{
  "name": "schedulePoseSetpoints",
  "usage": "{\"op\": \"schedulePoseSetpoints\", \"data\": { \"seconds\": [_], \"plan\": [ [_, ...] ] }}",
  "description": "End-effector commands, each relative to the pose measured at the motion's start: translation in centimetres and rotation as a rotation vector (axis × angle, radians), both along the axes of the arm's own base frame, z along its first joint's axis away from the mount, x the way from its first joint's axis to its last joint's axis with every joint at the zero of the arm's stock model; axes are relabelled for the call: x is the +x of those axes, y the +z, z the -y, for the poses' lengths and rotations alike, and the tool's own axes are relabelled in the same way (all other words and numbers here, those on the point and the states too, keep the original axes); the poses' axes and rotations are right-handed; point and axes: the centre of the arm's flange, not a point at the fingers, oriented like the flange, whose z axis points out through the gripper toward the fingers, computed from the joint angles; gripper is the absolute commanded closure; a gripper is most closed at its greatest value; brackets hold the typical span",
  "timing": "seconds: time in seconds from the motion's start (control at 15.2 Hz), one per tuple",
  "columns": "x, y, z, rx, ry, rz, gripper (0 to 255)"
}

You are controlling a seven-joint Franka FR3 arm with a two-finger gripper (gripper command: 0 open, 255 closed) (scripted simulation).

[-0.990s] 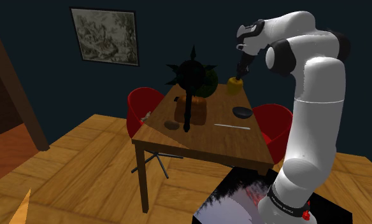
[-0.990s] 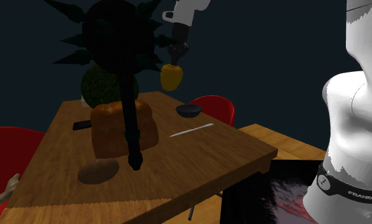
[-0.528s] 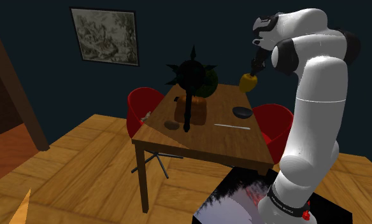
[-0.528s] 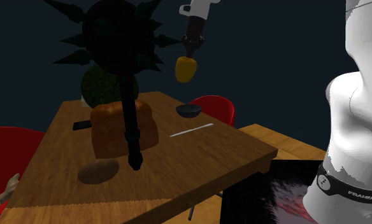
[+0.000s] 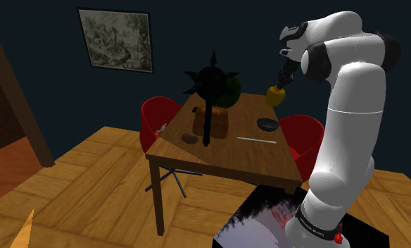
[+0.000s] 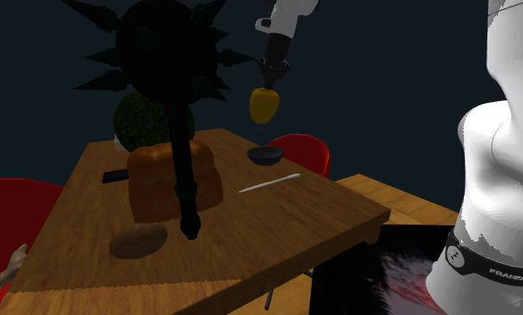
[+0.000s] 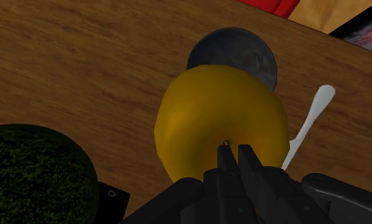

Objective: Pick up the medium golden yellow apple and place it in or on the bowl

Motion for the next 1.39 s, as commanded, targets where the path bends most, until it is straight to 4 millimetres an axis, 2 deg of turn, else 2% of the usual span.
{"op": "schedulePoseSetpoints", "data": {
  "seconds": [0.0, 1.19, 1.32],
  "plan": [
    [0.0, -1.1, 0.1, -0.001, 0.000, 0.000, 255],
    [0.0, -10.9, 0.1, -0.001, 0.000, 0.000, 255],
    [0.0, -10.9, 0.1, -0.001, 0.000, 0.000, 255]
  ]
}}
